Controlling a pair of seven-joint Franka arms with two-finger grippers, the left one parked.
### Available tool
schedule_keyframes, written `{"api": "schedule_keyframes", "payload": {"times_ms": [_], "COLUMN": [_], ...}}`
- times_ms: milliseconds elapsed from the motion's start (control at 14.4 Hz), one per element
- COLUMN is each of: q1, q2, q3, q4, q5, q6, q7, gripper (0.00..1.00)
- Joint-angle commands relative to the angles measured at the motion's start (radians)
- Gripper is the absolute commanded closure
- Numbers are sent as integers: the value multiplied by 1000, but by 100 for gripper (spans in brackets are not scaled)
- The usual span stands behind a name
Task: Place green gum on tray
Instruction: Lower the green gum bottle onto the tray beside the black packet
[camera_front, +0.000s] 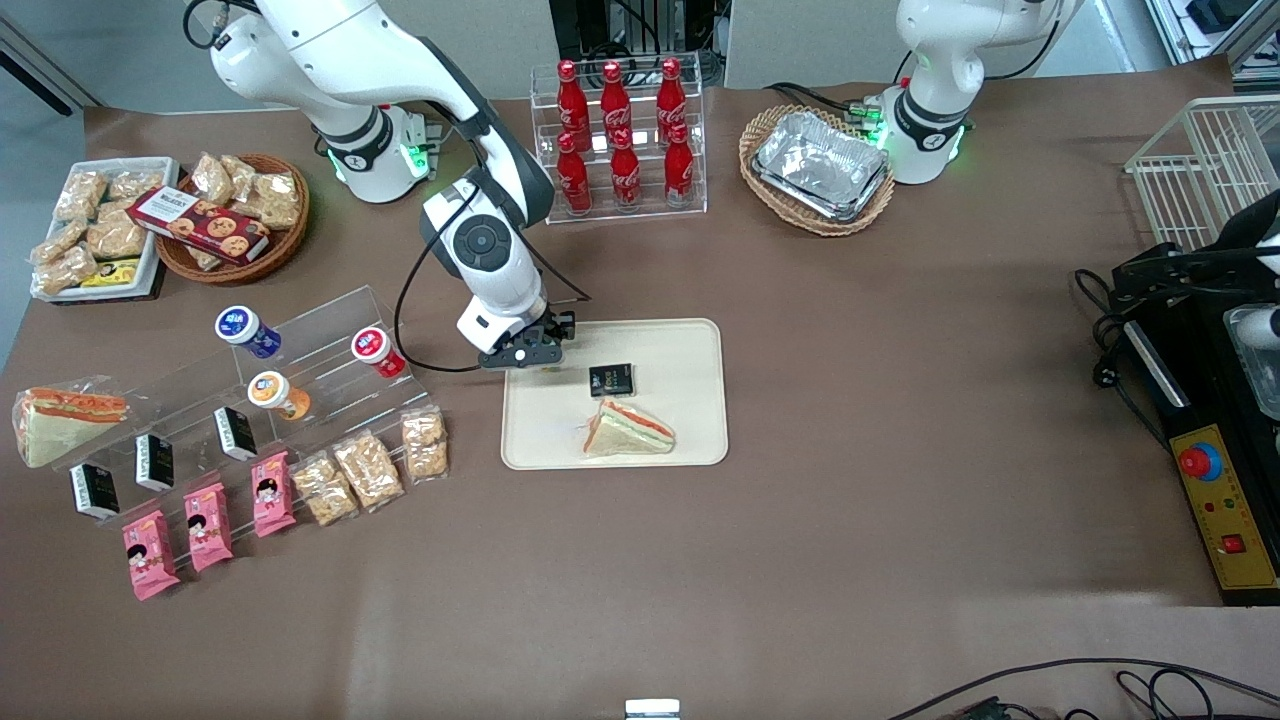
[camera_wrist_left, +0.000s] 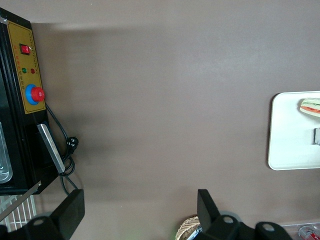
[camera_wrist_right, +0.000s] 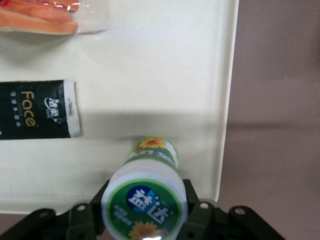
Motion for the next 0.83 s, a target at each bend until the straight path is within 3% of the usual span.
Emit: {"api": "schedule_keyframes", "payload": {"times_ms": [0,277,485,623,762], "q1": [8,-5,-14,-20,-22], "q2": [-3,-17,-54,-104,-164], "q3": [-10,-13,-64,-114,-174], "q4": [9,19,28,54,117], "q5": [-4,-4,-6,-6,-6], "q6": [9,0,-14,-84,-248], "q7": [10,1,-31,-74,-137], "gripper": [3,1,1,1,1]}}
